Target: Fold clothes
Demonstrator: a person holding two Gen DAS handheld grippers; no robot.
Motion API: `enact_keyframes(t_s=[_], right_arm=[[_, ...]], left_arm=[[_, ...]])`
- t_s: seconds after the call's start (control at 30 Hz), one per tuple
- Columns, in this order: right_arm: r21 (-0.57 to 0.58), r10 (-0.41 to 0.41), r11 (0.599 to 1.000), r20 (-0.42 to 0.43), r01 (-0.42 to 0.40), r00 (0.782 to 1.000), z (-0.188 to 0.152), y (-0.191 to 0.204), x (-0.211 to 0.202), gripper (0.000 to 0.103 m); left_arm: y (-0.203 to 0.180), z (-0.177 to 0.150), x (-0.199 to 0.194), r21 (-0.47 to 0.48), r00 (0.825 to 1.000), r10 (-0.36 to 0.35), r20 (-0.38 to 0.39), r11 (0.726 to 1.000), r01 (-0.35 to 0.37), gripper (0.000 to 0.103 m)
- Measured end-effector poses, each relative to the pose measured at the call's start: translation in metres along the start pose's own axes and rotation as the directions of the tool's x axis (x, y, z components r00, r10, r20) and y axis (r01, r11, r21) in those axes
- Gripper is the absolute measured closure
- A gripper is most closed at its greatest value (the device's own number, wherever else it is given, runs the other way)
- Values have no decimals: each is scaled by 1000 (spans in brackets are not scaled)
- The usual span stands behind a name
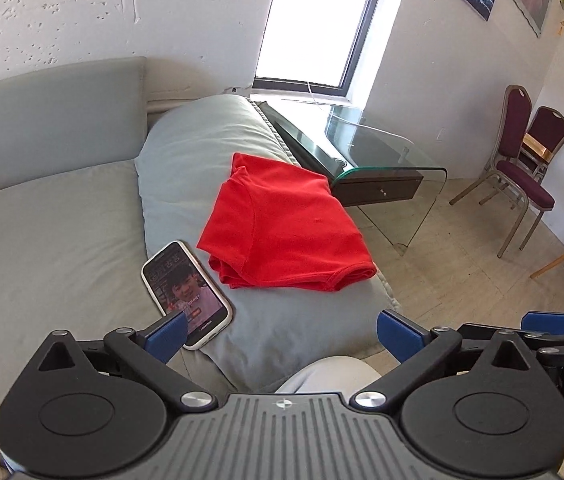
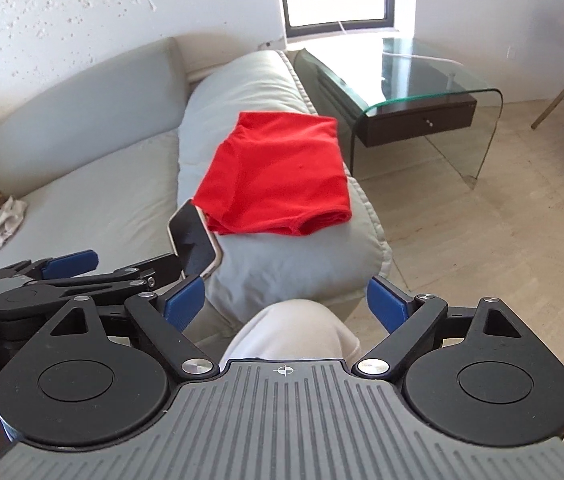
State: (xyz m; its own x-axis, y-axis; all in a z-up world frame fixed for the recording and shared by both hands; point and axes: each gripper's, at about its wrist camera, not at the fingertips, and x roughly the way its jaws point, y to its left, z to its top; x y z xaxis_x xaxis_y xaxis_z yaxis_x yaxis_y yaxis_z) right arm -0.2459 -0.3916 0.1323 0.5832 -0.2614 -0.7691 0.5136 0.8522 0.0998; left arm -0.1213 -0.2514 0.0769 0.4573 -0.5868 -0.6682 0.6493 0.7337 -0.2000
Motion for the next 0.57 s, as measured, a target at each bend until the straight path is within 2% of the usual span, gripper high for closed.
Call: enact_keyframes(t_s=[0.57], right_arm=[[5, -45, 999, -13, 45, 999, -4, -5, 1, 13]], left_arm=[[-6, -3, 9, -7, 1000, -24, -16, 1000, 24, 2]])
